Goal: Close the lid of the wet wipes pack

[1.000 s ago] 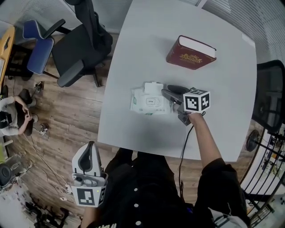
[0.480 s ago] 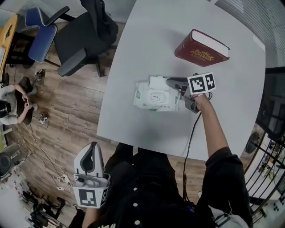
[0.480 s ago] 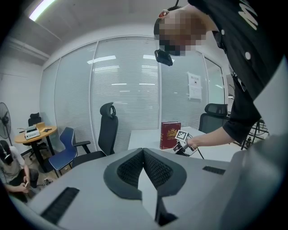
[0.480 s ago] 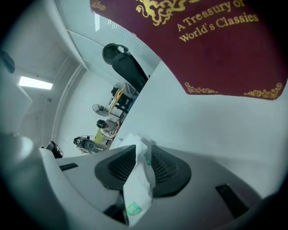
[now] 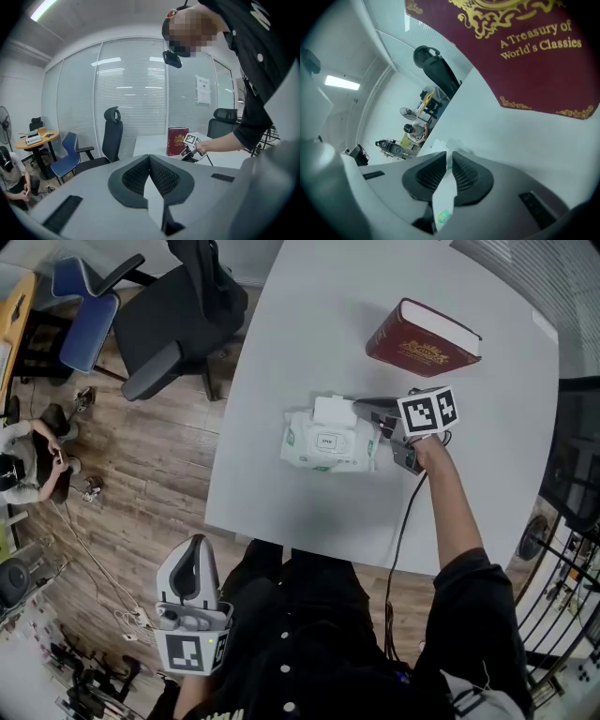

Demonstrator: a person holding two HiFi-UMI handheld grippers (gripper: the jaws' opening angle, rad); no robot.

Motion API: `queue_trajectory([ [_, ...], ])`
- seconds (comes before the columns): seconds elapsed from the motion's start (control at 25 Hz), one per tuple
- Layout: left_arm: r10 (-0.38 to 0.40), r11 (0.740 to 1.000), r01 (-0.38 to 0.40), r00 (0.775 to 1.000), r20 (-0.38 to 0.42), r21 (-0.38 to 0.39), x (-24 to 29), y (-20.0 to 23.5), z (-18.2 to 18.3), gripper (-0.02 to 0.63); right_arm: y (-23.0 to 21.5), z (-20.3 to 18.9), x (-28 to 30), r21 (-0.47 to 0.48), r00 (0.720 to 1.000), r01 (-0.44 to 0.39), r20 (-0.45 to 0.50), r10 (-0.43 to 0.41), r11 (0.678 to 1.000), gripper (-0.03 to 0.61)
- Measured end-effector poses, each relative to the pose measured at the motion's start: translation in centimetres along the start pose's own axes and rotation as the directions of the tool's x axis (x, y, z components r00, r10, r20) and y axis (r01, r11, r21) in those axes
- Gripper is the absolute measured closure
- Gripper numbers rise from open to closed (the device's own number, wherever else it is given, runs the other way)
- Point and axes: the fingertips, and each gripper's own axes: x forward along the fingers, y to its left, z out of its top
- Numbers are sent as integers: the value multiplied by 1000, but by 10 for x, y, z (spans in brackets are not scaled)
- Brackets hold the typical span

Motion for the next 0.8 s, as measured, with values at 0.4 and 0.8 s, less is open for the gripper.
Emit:
queue_trajectory([
  [0.4,-46,999,45,998,50,23,-3,0,14,598,38,-11,-19,-213,996,40,84,-23,976,534],
  [0.8,-91,995,88,993,71,38,-9,-2,21,598,62,-47,-25,-396,992,115,93,-84,911,511],
])
